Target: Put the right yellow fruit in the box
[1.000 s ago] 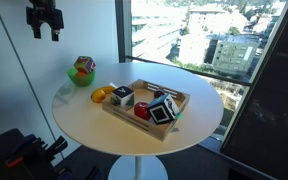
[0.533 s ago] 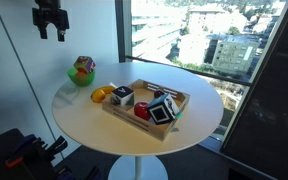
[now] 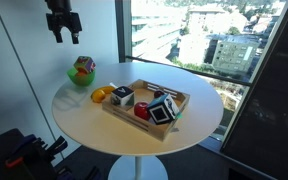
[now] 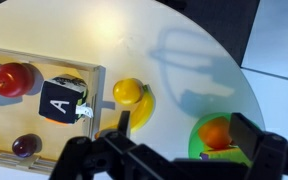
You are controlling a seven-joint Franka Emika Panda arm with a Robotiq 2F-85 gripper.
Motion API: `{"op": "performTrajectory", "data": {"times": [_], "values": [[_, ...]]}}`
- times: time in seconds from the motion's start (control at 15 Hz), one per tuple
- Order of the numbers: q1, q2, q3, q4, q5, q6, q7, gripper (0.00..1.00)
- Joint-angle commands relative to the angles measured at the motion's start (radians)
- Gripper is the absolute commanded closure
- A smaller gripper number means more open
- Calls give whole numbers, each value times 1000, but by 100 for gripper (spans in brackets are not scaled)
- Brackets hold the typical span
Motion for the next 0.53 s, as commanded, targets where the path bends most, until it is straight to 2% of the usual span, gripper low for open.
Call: {"op": "performTrajectory", "data": {"times": [0.0, 0.47], "values": [[-15, -5, -16, -42, -30, 75, 32, 0], [-52, 35, -49, -81, -33, 150, 59, 0]]}}
